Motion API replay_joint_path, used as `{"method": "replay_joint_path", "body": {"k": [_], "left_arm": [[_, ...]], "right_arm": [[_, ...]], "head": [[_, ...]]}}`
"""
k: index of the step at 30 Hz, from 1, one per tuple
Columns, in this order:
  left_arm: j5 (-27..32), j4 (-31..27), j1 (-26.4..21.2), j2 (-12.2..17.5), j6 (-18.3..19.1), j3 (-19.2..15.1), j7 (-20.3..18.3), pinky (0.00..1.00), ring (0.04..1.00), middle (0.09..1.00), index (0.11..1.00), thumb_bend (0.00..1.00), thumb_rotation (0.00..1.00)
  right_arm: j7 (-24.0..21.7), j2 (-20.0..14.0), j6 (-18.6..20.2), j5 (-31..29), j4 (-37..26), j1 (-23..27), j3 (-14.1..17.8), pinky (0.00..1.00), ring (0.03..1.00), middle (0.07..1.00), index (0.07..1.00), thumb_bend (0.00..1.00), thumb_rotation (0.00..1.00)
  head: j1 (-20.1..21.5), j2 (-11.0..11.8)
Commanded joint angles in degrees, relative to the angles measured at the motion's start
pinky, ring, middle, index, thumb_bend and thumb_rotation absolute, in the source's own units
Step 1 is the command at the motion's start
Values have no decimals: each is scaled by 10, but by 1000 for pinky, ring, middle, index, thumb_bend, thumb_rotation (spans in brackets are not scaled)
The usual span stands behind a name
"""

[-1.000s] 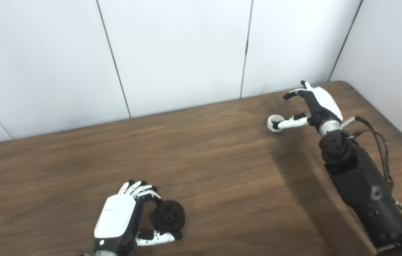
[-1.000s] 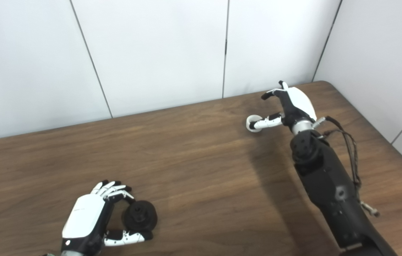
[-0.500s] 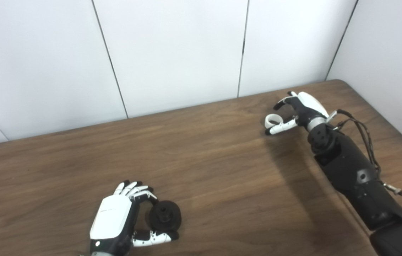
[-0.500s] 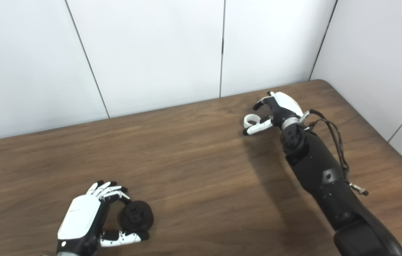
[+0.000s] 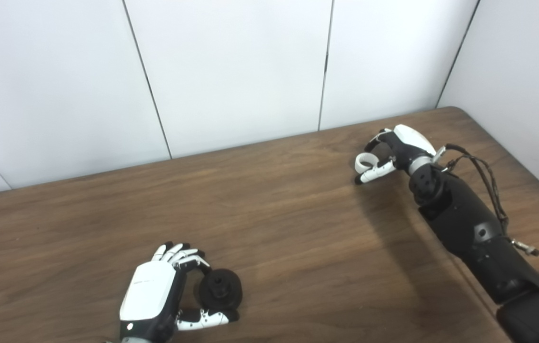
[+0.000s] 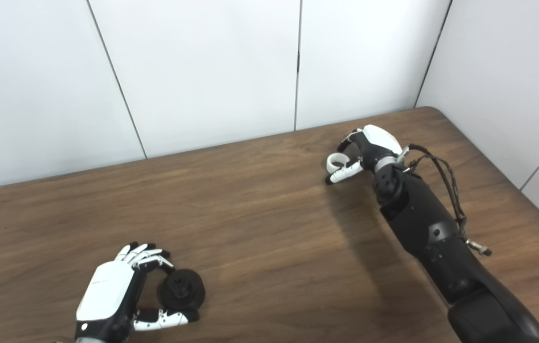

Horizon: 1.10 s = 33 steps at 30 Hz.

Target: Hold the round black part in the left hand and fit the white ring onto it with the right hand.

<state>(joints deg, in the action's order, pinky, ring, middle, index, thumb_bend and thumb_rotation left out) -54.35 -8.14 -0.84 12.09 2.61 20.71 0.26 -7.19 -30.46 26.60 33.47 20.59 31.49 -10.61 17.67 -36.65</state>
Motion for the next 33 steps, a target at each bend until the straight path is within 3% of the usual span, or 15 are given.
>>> {"method": "replay_joint_path", "body": {"k": [1,22,33], "left_arm": [[-16,-3,5,13,15,-8,-7,945,873,768,484,524,52],[-17,-8,4,10,19,-11,-13,951,877,771,484,524,52],[-18,-8,4,10,16,-11,-10,950,874,767,484,524,52]], "right_arm": [[11,-15,-3,11,-2,26,3,972,1000,931,668,851,278],[13,-15,0,2,-4,25,17,967,1000,919,621,833,256],[10,-17,1,3,-7,21,24,914,1000,906,623,836,251]], "head": [[0,-1],[-1,-3],[-2,-5]]}}
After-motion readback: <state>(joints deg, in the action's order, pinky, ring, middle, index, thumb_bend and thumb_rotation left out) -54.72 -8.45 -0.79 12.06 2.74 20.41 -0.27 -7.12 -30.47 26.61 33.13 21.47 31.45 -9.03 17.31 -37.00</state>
